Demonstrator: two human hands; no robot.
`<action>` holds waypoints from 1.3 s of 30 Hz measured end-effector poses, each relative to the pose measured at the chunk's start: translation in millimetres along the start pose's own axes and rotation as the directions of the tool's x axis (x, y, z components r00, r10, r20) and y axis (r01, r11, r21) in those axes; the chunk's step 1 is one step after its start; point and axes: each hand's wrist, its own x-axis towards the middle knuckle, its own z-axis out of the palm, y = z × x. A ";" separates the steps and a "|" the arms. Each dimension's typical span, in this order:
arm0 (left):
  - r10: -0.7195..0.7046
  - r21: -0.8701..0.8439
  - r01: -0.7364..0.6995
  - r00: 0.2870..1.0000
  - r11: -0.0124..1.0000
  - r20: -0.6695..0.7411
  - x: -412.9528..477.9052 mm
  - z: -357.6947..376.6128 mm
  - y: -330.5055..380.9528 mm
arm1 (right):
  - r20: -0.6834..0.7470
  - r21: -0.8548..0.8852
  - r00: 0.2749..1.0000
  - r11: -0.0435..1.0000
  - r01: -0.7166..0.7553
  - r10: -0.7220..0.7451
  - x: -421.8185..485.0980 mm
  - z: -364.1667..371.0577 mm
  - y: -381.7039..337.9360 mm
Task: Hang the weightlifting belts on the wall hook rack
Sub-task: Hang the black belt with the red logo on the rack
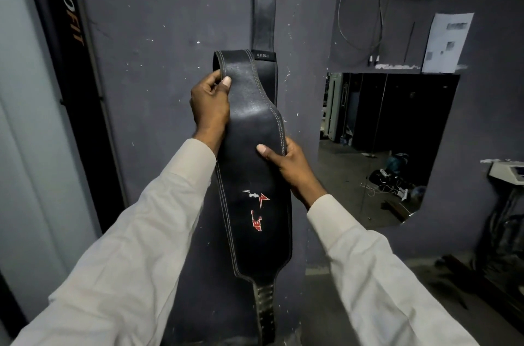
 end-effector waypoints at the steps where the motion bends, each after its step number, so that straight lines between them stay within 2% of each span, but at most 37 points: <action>1: -0.005 0.006 0.005 1.000 1.000 -0.004 -0.2 1.0 1.7 | 0.034 0.000 0.999 1.000 -0.021 0.021 -1.6 -2.2 1.8; 15: -0.016 -0.024 0.017 1.000 1.000 0.014 11.9 12.3 4.0 | 0.101 0.006 0.982 0.987 -0.161 0.160 -19.8 -30.6 38.2; 23: -0.030 -0.086 0.034 0.999 0.996 0.042 28.0 8.7 8.7 | 0.172 -0.015 0.935 0.950 -0.313 0.311 -55.4 -46.4 110.0; 26: -0.054 -0.118 0.060 0.997 0.991 0.052 26.8 9.0 4.3 | 0.121 0.004 0.938 0.945 -0.327 0.324 -52.1 -41.4 103.6; 28: -0.074 -0.141 0.085 0.994 0.986 0.078 20.5 11.1 4.4 | 0.032 0.068 0.968 0.966 -0.250 0.248 -34.3 -28.4 74.8; 30: -0.083 -0.158 0.103 0.988 0.982 0.132 10.1 17.0 2.7 | -0.026 0.122 0.995 0.989 -0.088 0.092 -3.3 -15.9 29.0; 32: -0.078 -0.164 0.113 0.975 0.980 0.206 0.2 23.5 0.4 | -0.044 0.082 0.995 0.992 0.095 -0.092 31.0 -10.3 -21.9; 34: -0.057 -0.153 0.105 0.957 0.983 0.286 -3.0 26.8 2.3 | -0.033 -0.007 0.982 0.983 0.185 -0.185 59.5 -10.7 -56.9; 36: -0.033 -0.089 0.072 0.925 0.993 0.378 2.6 24.8 7.3 | -0.039 -0.033 0.975 0.976 0.215 -0.217 75.9 -13.7 -69.2; 39: -0.067 0.131 -0.005 0.838 0.991 0.542 7.3 10.2 2.3 | -0.129 -0.010 0.948 0.956 0.292 -0.290 86.1 -12.5 -74.6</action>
